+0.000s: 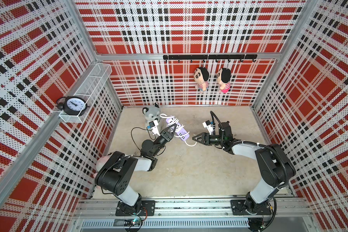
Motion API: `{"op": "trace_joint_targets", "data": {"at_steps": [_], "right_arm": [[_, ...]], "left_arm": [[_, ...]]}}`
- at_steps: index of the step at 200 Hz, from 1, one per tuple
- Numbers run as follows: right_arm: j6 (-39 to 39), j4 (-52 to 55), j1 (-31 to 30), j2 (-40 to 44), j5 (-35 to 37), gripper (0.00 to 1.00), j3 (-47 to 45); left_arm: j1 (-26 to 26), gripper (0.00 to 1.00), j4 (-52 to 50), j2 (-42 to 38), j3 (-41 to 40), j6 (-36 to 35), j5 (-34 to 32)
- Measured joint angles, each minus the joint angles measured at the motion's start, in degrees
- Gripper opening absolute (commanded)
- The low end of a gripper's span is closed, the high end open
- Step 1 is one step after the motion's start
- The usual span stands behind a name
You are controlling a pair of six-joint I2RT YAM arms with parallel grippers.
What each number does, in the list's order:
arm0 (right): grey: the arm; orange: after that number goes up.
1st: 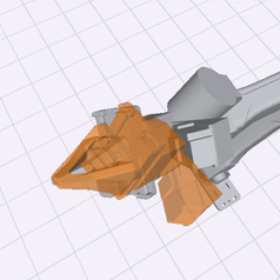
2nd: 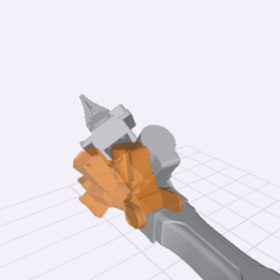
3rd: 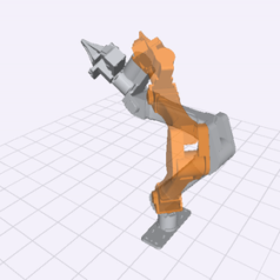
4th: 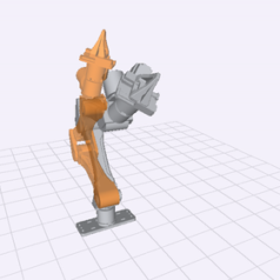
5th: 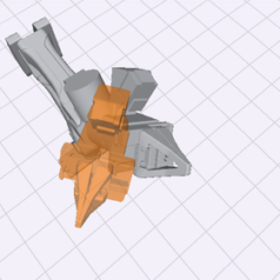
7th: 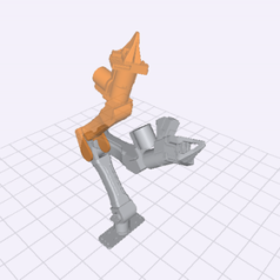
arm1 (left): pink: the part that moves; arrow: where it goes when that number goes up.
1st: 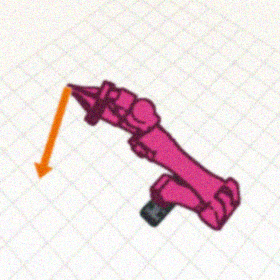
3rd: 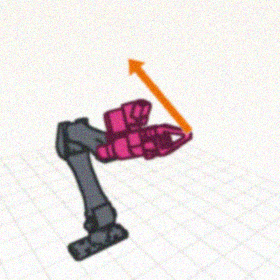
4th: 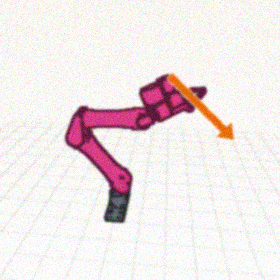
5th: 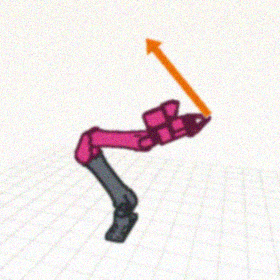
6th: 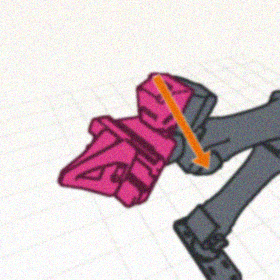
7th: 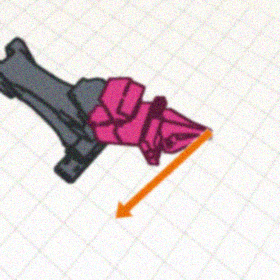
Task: Unwrap the cord wrapped around the power strip
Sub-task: Unwrap the power cord from the power strip.
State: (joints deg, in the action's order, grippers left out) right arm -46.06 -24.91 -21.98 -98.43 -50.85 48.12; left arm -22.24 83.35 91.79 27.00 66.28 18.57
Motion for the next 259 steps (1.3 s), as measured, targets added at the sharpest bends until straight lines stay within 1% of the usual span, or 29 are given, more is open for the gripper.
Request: {"op": "trace_joint_targets", "data": {"at_steps": [5, 19, 26, 32, 36, 54, 75, 114, 130, 148, 161, 182, 205, 225, 259], "right_arm": [[-0.74, -1.29, 0.00, -0.52, 0.09, 0.49, -0.22], [-2.71, -4.17, -0.04, -1.62, 0.42, 0.20, -0.50], [-3.54, -5.16, -0.04, -1.90, 0.63, 0.10, -0.44], [-3.58, -5.31, -0.04, -1.95, 0.81, 0.04, -0.24], [-3.82, -5.35, -0.04, -1.95, 0.94, 0.02, -0.09], [-2.27, -3.87, 0.02, -1.95, 1.84, 0.00, 2.03], [-0.26, -2.16, 0.98, -1.49, 2.34, 0.00, 4.66], [2.01, -0.11, 6.29, 3.48, 1.81, 0.00, 5.53], [4.83, 3.21, 7.89, 5.99, 0.98, 0.00, 6.88], [8.55, 7.13, 7.74, 8.26, -0.92, 0.00, 8.33], [12.79, 11.67, 7.43, 10.10, -2.05, 0.00, 8.72], [19.69, 20.52, 6.80, 12.02, -2.21, 0.00, 8.92], [24.02, 26.88, 6.75, 12.41, -0.39, 0.00, 7.80], [25.64, 29.94, 6.78, 11.76, 2.27, 0.00, 7.30], [25.42, 29.64, 7.54, 6.93, 6.69, 0.00, 7.76]], "left_arm": [[-0.02, 0.00, 0.04, 0.00, 0.00, 0.13, 0.02], [-0.04, 0.00, 0.15, 0.00, 0.00, 0.22, 0.02], [-0.04, 0.00, 0.15, 0.00, 0.00, 0.20, 0.02], [-0.04, 0.00, 0.15, 0.00, -0.04, 0.20, 0.02], [-0.04, 0.00, 0.15, 0.00, -0.09, 0.13, 0.02], [-0.04, 0.00, 0.15, -0.15, -0.66, -0.31, -0.17], [0.04, 0.00, 0.15, -0.98, -2.34, -1.68, -1.25], [2.40, 0.00, 0.17, -1.53, -5.57, -4.83, -1.86], [3.32, 0.00, -0.13, -1.53, -5.64, -6.45, -2.71], [4.04, 0.00, 0.11, -1.40, -5.84, -7.87, -4.52], [4.72, 0.00, 1.55, -0.76, -6.12, -8.04, -5.97], [6.23, 0.00, 4.87, 2.01, -5.92, -6.36, -7.58], [7.06, 0.00, 5.31, 5.55, -4.00, -3.50, -8.20], [7.02, 0.00, 5.31, 6.62, -1.70, -1.14, -7.67], [6.88, 0.00, 5.90, 5.84, 0.72, 2.99, -4.02]]}}
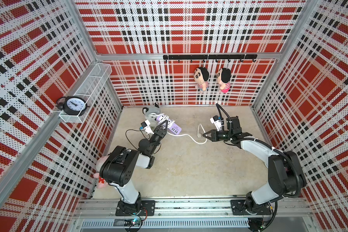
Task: Unwrap the cord wrapped around the power strip
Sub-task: Unwrap the power cord from the power strip.
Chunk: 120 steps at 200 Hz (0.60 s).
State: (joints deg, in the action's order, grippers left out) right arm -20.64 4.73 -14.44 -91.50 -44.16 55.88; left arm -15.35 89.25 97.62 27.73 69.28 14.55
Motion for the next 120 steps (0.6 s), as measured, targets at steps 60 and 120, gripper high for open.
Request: {"op": "trace_joint_targets", "data": {"at_steps": [60, 120], "right_arm": [[-1.49, -2.64, 1.75, -10.75, 5.79, 0.00, 5.95], [-1.14, -2.64, 10.19, -12.31, 12.35, 0.00, 10.40]], "left_arm": [[-0.09, 0.00, -0.15, -8.90, -0.68, 5.29, 8.17], [4.46, 0.00, 1.27, -17.70, -6.45, 5.01, 13.46]]}}
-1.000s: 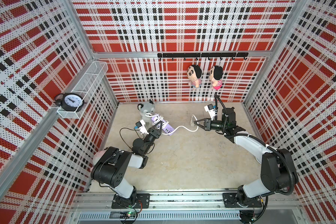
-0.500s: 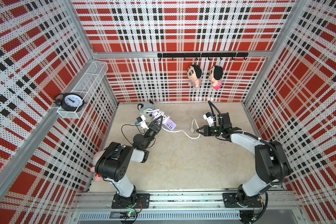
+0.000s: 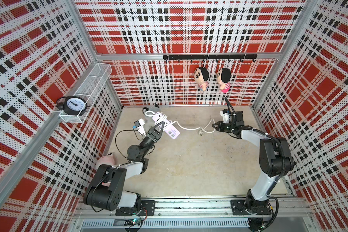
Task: Unwrap the cord wrapped around the power strip
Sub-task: Unwrap the power cord from the power strip.
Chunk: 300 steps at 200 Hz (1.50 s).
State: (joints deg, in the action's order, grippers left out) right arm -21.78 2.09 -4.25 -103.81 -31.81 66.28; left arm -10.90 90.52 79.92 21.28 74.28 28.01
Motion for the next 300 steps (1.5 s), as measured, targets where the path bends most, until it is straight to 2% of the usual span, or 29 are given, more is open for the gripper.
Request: {"op": "trace_joint_targets", "data": {"at_steps": [36, 70, 80, 88, 101, 108, 128, 142, 170, 192, 207, 236, 300], "right_arm": [[-0.04, 1.20, 4.74, 3.02, 1.01, 0.00, -0.22], [-0.50, 1.53, 7.56, 9.77, 1.31, 0.02, -3.72], [-0.55, 1.84, 8.11, 11.78, 1.29, 0.10, -5.05], [-0.46, 2.23, 8.33, 13.05, 0.79, 0.20, -6.10], [-0.24, 2.89, 8.41, 14.36, -0.74, 0.51, -7.45], [-0.20, 3.30, 8.35, 14.73, -1.66, 0.62, -7.98], [0.20, 5.46, 7.32, 15.89, -4.68, 0.84, -8.59], [-0.11, 5.53, 5.14, 17.40, -8.24, 0.92, -8.72], [-4.04, -0.13, -5.31, 19.12, -16.35, 0.92, -8.68], [-10.62, -8.70, -15.69, 17.53, -20.46, 0.91, -8.76], [-15.87, -16.63, -20.06, 15.72, -21.84, 0.90, -9.77], [-24.41, -28.74, -21.68, 12.50, -22.16, 0.90, -12.50], [-33.07, -42.64, -23.54, 9.38, -22.58, 0.90, -13.75]], "left_arm": [[2.01, 0.00, -2.51, -1.01, -4.50, -3.89, 1.18], [4.46, 0.00, -8.50, -4.35, -6.62, -9.68, -1.31], [4.92, 0.00, -10.93, -5.60, -6.67, -11.69, -2.27], [5.01, 0.00, -12.79, -6.51, -6.64, -13.14, -3.10], [4.61, 0.00, -15.26, -7.48, -6.16, -15.19, -4.04], [3.96, 0.00, -16.55, -7.58, -5.38, -16.35, -4.59], [0.96, 0.00, -20.13, -7.54, -2.40, -19.39, -6.08], [-1.86, 0.00, -21.40, -7.45, -0.76, -20.85, -6.75], [-7.15, 0.00, -21.29, -5.42, 1.73, -21.84, -8.26], [-10.36, 0.00, -17.09, -1.42, 2.51, -20.31, -10.19], [-12.00, 0.00, -13.35, 1.55, 2.56, -18.71, -11.78], [-13.73, 0.00, -7.04, 5.75, 2.58, -15.69, -14.32], [-15.08, 0.00, -1.33, 11.34, 2.69, -10.40, -18.60]]}}
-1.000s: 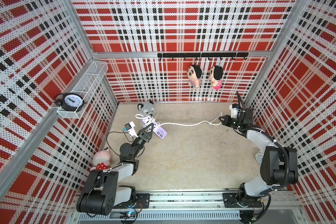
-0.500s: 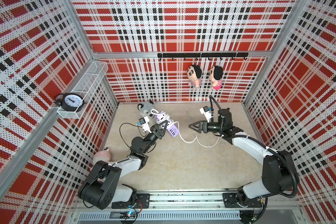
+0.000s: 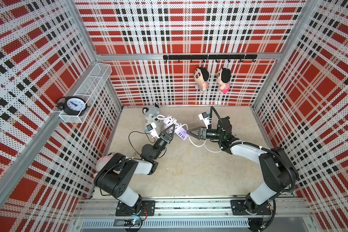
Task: Unwrap the cord wrapped around the power strip
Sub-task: Unwrap the power cord from the power strip.
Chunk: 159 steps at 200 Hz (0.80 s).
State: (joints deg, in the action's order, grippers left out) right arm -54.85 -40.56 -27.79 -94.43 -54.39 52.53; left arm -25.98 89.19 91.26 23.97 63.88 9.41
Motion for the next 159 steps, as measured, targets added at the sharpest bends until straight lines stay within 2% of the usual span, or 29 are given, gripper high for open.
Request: {"op": "trace_joint_targets", "data": {"at_steps": [43, 56, 81, 89, 101, 116, 127, 137, 149, 159], "right_arm": [[-3.52, -5.46, -1.68, -3.13, -0.44, 0.90, 0.02], [-3.43, -5.38, -2.05, -3.34, -0.48, 0.84, 0.04], [-3.17, -5.38, -2.49, -3.34, -0.85, 0.63, 0.46], [-3.08, -5.22, -2.49, -3.34, -0.83, 0.50, 0.52], [-2.84, -4.76, -2.51, -3.34, -0.79, 0.28, 0.59], [-3.72, -5.07, -2.32, -3.32, -1.97, 0.14, 0.94], [-3.74, -5.03, -2.32, -3.30, -2.25, 0.07, 1.33], [-3.72, -4.52, -2.32, -3.30, -2.36, 0.02, 1.40], [-3.15, -4.26, -2.32, -3.28, -2.45, 0.00, 1.42], [-2.38, -3.45, -2.27, -3.28, -2.23, 0.00, 1.42]], "left_arm": [[-1.36, 0.00, 0.20, 1.33, 1.27, 1.25, -1.84], [-1.51, 0.00, 0.37, 1.33, 1.73, 1.29, -2.21], [-1.70, 0.00, 0.50, 1.33, 2.16, 1.31, -2.40], [-1.79, 0.00, 0.74, 1.36, 2.16, 1.66, -2.38], [-2.03, 0.07, 1.51, 1.38, 2.25, 1.99, -2.25], [-2.12, 0.13, 1.95, 1.40, 2.45, 3.78, -2.03], [-2.12, 0.25, 1.95, 1.38, 2.58, 4.31, -1.86], [-2.08, 0.47, 1.95, 1.40, 2.60, 4.70, -1.66], [-1.84, 0.67, 1.90, 1.40, 2.56, 4.66, -1.01], [-1.66, 0.95, 1.88, 1.40, 2.27, 4.33, 0.09]]}}
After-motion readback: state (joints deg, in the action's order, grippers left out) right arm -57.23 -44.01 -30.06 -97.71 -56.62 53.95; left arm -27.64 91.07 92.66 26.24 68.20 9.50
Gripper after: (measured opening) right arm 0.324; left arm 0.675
